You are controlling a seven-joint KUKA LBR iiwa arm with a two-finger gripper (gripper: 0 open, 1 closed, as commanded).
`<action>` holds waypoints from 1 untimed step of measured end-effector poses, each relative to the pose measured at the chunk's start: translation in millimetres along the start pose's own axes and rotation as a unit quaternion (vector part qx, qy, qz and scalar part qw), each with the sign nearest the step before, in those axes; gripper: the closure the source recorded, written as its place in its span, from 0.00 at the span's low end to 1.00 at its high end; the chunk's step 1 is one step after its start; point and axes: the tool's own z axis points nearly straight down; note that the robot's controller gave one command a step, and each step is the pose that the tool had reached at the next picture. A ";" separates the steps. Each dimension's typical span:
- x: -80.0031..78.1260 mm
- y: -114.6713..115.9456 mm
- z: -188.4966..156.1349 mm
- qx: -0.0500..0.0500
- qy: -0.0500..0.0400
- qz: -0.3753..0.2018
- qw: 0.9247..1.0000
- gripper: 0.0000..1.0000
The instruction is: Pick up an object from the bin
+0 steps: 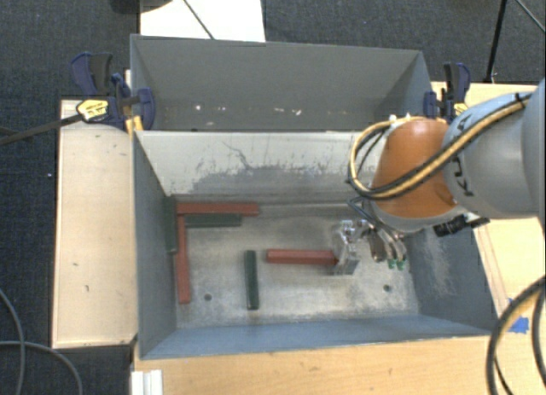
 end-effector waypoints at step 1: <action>-1.9 -4.3 -38.2 0.000 0.003 0.008 1.000 1.00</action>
Offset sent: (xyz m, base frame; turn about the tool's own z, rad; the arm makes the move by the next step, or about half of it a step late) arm -0.0161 -0.0122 0.1612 0.0704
